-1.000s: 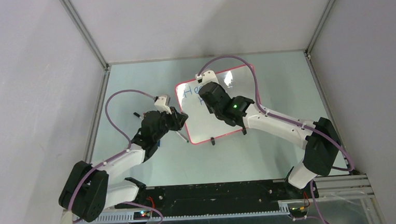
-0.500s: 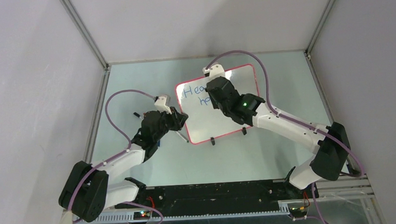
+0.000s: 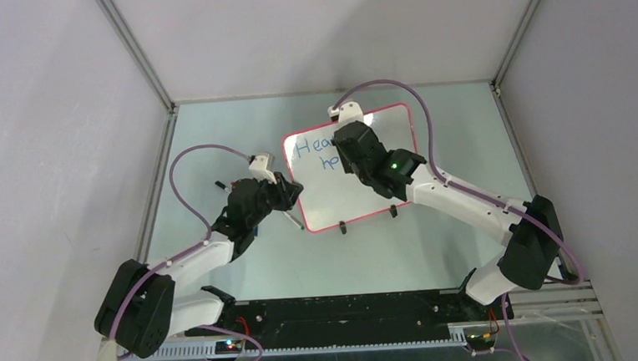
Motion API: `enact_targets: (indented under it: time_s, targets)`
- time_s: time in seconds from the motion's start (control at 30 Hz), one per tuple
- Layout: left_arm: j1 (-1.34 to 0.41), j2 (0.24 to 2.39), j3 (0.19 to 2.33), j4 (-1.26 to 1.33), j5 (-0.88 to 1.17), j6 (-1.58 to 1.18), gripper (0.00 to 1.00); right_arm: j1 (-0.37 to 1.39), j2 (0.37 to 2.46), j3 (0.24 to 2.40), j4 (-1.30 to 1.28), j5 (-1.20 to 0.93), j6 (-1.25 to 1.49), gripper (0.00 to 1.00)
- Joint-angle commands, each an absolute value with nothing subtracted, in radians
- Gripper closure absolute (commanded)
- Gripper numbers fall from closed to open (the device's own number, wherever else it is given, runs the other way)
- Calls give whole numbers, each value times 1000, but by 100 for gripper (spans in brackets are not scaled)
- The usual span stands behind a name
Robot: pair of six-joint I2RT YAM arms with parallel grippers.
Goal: Write a sentence on the whiteboard
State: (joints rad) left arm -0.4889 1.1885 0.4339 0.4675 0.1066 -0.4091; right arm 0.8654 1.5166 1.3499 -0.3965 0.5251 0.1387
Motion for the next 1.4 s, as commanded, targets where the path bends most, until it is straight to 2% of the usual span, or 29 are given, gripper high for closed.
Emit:
enact_targets:
  time_s: [0.0, 1.37]
  targets:
    - [-500, 1178, 468, 459, 87, -366, 73, 866, 1528, 1365, -352, 516, 130, 100]
    - [-501, 1170, 468, 457, 82, -362, 73, 873, 1570, 1341, -412, 506, 157, 100]
